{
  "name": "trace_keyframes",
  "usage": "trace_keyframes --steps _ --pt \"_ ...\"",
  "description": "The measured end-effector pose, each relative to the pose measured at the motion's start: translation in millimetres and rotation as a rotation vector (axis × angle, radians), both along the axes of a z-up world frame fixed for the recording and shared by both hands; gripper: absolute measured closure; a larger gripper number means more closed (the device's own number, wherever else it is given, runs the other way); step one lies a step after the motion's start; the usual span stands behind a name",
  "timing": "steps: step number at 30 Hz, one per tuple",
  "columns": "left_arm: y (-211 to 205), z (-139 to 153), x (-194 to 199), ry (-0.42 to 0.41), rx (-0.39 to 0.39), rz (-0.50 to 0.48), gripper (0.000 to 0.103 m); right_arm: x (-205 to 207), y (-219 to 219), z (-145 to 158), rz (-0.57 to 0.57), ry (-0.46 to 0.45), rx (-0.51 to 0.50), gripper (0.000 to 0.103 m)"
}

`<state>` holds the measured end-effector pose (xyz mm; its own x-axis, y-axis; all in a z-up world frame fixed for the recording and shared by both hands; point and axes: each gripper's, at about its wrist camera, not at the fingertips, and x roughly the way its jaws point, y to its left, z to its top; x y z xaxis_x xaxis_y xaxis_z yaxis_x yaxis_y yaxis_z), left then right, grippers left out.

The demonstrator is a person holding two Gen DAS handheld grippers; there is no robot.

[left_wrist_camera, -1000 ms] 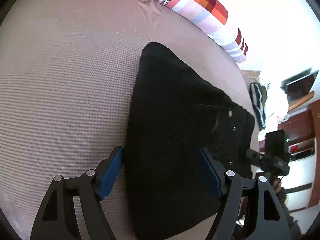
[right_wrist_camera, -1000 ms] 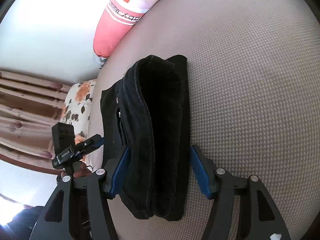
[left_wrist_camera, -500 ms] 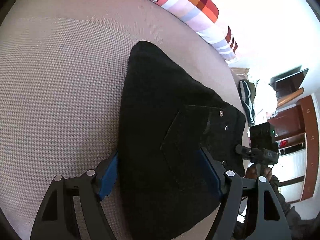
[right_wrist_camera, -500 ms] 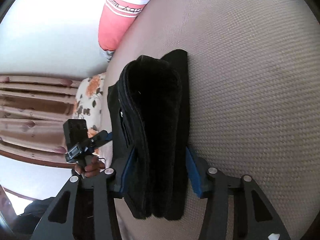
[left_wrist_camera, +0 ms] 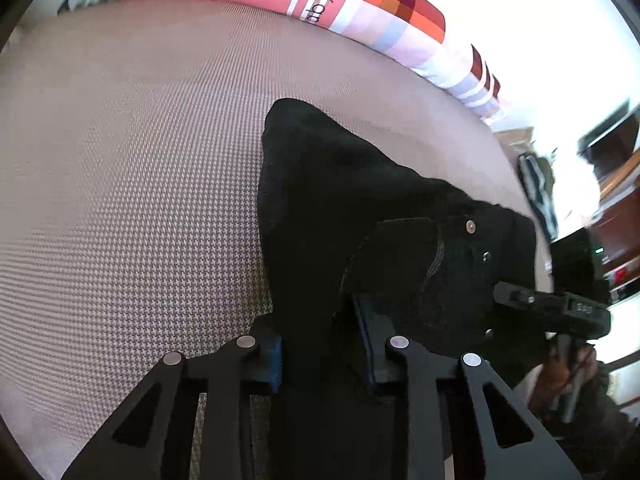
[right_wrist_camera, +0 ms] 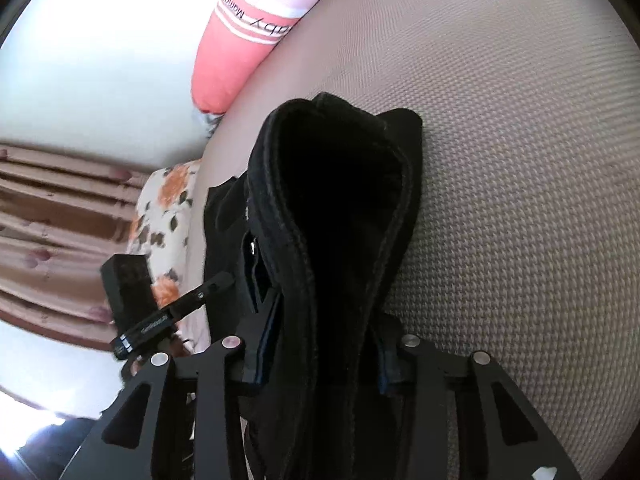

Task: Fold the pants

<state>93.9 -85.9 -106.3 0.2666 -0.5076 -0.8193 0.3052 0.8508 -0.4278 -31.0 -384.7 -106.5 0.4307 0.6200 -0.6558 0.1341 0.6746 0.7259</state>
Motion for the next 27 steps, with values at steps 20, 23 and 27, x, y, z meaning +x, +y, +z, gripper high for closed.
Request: trace_keyframes --steps 20,23,27 --pt "-13.3 14.0 -13.8 -0.077 0.096 -0.02 0.087 -12.1 37.4 38.6 -0.075 0.024 -0.234 0.072" --pt "-11.3 18.8 -16.6 -0.084 0.096 -0.027 0.088 -13.8 40.4 43.7 -0.072 0.02 -0.228 0.074" --pt "-7.2 26.5 -19.0 -0.103 0.1 -0.026 0.088 -10.1 49.2 49.5 -0.049 0.016 -0.236 0.075"
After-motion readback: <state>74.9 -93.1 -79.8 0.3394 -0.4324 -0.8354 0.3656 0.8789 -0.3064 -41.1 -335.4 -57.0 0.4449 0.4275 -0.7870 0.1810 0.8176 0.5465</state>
